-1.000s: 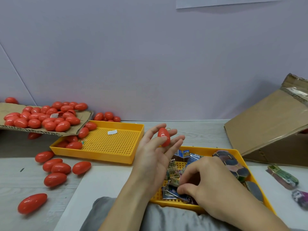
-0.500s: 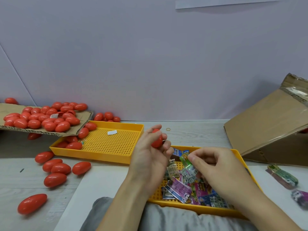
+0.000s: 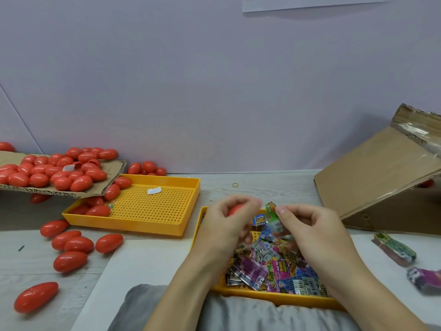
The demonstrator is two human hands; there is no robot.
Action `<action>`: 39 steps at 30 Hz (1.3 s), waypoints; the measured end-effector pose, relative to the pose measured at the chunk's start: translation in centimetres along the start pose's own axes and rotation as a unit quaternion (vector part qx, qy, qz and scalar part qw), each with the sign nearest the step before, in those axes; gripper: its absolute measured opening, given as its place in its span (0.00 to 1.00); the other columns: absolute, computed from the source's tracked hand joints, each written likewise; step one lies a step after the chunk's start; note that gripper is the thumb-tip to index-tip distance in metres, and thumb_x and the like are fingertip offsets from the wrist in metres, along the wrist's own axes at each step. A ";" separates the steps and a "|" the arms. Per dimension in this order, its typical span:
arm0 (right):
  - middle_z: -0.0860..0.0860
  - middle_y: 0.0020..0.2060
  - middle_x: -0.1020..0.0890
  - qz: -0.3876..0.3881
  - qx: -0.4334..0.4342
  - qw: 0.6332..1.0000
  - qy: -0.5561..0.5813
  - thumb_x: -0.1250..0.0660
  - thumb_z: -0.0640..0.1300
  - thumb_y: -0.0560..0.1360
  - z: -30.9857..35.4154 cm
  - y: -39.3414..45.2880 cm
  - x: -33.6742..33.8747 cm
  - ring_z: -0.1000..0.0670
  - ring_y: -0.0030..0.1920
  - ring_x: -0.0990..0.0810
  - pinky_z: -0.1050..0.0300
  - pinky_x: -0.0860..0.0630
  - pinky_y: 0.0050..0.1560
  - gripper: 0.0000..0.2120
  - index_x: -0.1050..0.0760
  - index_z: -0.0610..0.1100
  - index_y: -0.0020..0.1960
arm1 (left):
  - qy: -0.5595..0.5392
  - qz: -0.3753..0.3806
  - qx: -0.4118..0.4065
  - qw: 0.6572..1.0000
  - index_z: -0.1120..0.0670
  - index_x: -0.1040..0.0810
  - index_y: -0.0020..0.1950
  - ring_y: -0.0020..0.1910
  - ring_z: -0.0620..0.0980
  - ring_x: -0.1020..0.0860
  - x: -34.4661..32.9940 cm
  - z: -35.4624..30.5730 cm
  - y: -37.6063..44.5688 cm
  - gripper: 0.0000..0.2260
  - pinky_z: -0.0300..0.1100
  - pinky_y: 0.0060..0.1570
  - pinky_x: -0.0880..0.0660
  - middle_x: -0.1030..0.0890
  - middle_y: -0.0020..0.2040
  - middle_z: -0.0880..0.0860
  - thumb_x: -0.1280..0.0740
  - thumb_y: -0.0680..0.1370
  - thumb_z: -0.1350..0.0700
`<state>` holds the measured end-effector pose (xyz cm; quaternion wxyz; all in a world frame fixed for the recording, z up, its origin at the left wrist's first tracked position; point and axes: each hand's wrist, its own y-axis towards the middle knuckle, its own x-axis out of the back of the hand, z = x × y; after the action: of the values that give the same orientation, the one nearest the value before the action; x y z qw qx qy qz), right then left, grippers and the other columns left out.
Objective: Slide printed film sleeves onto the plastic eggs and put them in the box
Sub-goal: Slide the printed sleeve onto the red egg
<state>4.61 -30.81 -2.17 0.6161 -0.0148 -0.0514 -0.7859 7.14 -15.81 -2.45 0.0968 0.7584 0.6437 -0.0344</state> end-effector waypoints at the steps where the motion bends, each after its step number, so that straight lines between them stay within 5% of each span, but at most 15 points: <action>1: 0.53 0.34 0.14 -0.002 0.003 1.000 0.004 0.30 0.46 0.77 0.1 0.0 0.0 0.56 0.34 0.16 0.69 0.27 0.27 0.06 0.16 0.48 0.42 | 0.057 0.019 -0.004 0.998 0.50 0.15 0.41 0.26 0.44 0.30 0.0 0.2 -0.1 0.06 0.39 0.29 0.29 0.24 0.31 0.48 0.24 0.69 0.49; 7: 0.57 0.30 0.16 -0.006 0.047 0.999 -0.006 0.29 0.47 0.75 0.4 -0.2 -0.1 0.64 0.27 0.23 0.71 0.31 0.23 0.06 0.16 0.49 0.40 | 0.143 0.006 -0.034 0.989 0.46 0.15 0.37 0.29 0.40 0.24 0.1 0.6 -0.2 0.06 0.36 0.35 0.26 0.19 0.33 0.44 0.23 0.73 0.54; 15: 0.54 0.34 0.15 0.014 0.060 0.998 -0.023 0.30 0.47 0.76 0.3 -0.2 0.0 0.61 0.32 0.20 0.70 0.27 0.31 0.07 0.16 0.49 0.40 | -0.002 -0.033 0.003 0.999 0.53 0.15 0.37 0.24 0.44 0.31 0.5 0.4 0.2 0.04 0.41 0.30 0.29 0.26 0.28 0.48 0.24 0.68 0.53; 18: 0.53 0.33 0.16 0.024 0.048 0.998 -0.012 0.31 0.46 0.77 0.2 -0.1 0.0 0.60 0.31 0.21 0.68 0.27 0.31 0.09 0.17 0.48 0.39 | -0.023 -0.042 0.001 0.999 0.54 0.15 0.38 0.25 0.45 0.33 0.6 0.5 0.3 0.04 0.41 0.30 0.31 0.29 0.27 0.49 0.25 0.73 0.57; 24: 0.54 0.33 0.19 0.124 0.034 0.991 0.050 0.31 0.53 0.71 0.4 -0.5 -0.4 0.56 0.34 0.23 0.62 0.25 0.34 0.06 0.16 0.53 0.44 | 0.044 -0.056 -0.025 0.997 0.48 0.14 0.39 0.25 0.41 0.29 0.5 0.6 0.1 0.07 0.39 0.30 0.28 0.24 0.26 0.44 0.27 0.75 0.57; 33: 0.55 0.26 0.21 0.123 0.071 0.987 0.074 0.30 0.53 0.67 1.1 -0.7 -0.2 0.62 0.28 0.25 0.71 0.31 0.28 0.10 0.13 0.49 0.39 | 0.111 0.012 -0.019 0.994 0.50 0.16 0.38 0.27 0.42 0.28 0.1 0.1 -0.5 0.06 0.35 0.29 0.28 0.23 0.30 0.44 0.24 0.70 0.49; 39: 0.57 0.24 0.21 0.107 0.063 0.990 0.069 0.29 0.52 0.66 1.0 -0.6 -0.1 0.62 0.28 0.23 0.72 0.29 0.32 0.09 0.14 0.48 0.35 | 0.125 -0.037 -0.021 0.991 0.49 0.17 0.34 0.25 0.38 0.26 0.0 0.3 -0.3 0.09 0.31 0.25 0.30 0.23 0.28 0.42 0.26 0.74 0.58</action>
<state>4.03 -30.50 -1.20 0.6986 0.0728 -0.0560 -0.7096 6.84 -15.84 -2.75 0.0297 0.7303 0.6788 0.0706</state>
